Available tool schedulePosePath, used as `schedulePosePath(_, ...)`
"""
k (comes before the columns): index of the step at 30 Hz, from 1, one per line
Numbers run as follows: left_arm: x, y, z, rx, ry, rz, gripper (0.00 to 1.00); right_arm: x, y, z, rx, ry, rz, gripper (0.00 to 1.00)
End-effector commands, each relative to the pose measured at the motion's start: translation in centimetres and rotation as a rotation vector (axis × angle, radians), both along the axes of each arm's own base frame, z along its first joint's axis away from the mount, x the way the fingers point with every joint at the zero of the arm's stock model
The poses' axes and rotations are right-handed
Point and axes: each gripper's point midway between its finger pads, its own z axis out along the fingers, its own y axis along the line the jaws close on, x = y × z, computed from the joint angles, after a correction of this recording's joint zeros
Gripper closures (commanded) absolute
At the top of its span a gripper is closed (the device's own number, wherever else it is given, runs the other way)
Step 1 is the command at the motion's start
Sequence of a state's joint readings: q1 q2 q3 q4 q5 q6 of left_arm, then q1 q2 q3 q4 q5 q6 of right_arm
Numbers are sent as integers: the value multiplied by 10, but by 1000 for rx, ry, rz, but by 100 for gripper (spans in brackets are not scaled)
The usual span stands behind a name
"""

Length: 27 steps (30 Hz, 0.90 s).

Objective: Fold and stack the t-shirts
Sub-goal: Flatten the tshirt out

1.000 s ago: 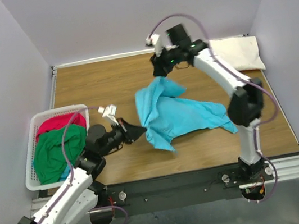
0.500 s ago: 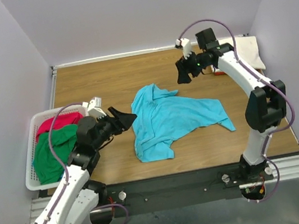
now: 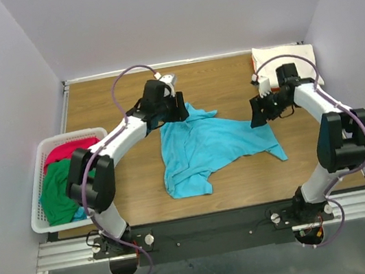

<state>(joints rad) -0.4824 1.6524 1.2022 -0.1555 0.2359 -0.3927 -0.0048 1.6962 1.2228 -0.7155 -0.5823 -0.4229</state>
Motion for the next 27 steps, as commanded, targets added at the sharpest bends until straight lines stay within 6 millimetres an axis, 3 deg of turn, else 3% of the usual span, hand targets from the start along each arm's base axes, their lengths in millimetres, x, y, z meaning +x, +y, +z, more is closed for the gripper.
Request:
schedulePosePath(1, 14, 18, -51, 275, 50, 44, 37, -11, -35, -11, -119, -19, -68, 31)
schedulePosePath(5, 36, 15, -57, 336, 33, 66, 38, -10, -56, -30, -171, 5, -111, 31)
schedulePosePath(14, 67, 5, -70, 419, 51, 53, 38, 14, -55, -47, -150, 30, -131, 32)
schedulePosePath(24, 76, -16, -86, 413, 83, -18, 44, 11, -46, -55, -98, 69, -119, 39)
schedulePosePath(27, 80, -22, -104, 429, 107, -35, 48, 13, -44, -55, -84, 71, -122, 45)
